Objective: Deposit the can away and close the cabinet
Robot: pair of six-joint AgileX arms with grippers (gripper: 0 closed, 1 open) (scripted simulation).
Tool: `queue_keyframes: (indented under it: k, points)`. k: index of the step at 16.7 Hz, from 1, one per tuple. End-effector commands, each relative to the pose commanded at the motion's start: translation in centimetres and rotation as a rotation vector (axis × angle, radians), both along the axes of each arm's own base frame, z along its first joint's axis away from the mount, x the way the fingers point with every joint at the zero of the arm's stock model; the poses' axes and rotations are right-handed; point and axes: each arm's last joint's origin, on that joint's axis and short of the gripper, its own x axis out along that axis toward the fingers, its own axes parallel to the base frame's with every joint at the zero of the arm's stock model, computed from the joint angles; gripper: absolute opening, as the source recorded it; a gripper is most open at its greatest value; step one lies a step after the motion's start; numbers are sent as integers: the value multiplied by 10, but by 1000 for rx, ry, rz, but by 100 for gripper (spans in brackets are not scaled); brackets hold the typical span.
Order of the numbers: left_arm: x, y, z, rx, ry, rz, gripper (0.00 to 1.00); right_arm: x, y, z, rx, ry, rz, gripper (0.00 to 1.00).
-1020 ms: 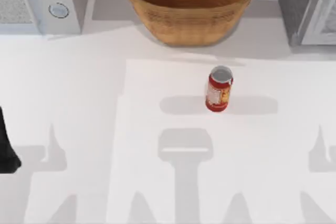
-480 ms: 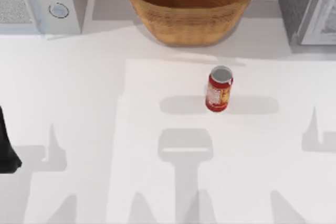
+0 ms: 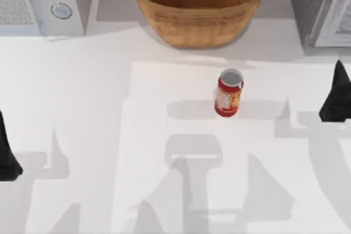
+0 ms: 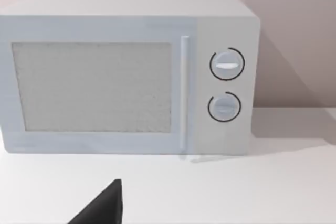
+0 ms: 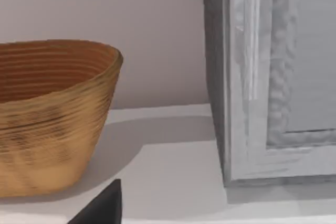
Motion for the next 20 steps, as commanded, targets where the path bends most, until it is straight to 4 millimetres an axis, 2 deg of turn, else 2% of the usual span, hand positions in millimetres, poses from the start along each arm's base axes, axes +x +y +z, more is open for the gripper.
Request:
queue_keyframes:
  k: [5,11,15,20]
  points:
    - [0,0,0,0,0,0,100,28,58,-38,-34,70,14,100]
    - [0,0,0,0,0,0,100,43,119,-94,-76,48,13,100]
    - [0,0,0,0,0,0,100,48,145,-126,-83,1,2,100]
    - [0,0,0,0,0,0,100,51,163,-157,-83,-55,-13,100]
